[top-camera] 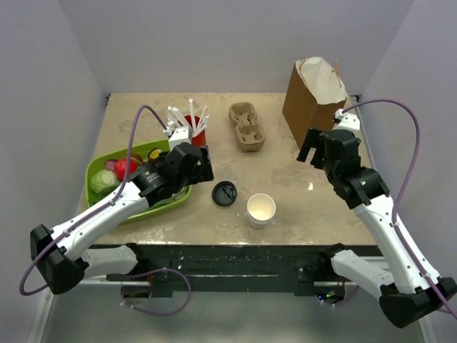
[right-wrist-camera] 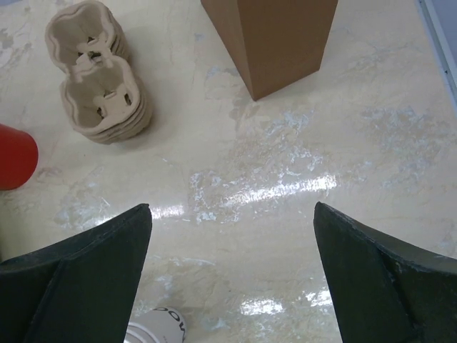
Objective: Pack the takeout coffee
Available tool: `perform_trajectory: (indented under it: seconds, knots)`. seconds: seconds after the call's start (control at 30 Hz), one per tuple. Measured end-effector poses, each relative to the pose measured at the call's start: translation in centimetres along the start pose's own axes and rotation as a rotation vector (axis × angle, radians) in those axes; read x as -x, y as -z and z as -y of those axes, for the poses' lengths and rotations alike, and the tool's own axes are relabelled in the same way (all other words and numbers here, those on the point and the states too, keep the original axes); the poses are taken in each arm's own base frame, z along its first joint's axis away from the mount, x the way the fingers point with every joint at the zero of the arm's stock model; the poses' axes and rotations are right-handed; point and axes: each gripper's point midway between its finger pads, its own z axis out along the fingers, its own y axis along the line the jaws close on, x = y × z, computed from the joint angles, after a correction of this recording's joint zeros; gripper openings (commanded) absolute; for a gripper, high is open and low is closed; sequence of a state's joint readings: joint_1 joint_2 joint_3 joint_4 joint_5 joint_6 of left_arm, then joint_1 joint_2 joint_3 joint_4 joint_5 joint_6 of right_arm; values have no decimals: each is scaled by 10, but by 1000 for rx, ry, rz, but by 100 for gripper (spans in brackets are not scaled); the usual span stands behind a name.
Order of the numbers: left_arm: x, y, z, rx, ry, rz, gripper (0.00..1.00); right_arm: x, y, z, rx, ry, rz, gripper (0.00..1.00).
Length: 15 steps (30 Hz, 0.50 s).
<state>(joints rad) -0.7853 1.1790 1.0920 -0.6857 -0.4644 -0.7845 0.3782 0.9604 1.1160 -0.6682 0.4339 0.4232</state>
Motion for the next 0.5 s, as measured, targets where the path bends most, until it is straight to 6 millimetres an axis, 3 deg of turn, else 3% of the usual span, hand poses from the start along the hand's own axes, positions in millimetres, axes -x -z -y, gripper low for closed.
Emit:
perform_trajectory:
  seconds: [0.23,0.5]
  knots:
    - [0,7,-6,9,-4,1,100,-12,1,-2,27,57,-55,98]
    - [-10,10,-16,37,-42,-42,100,-50,20,-46,320,103,-245,96]
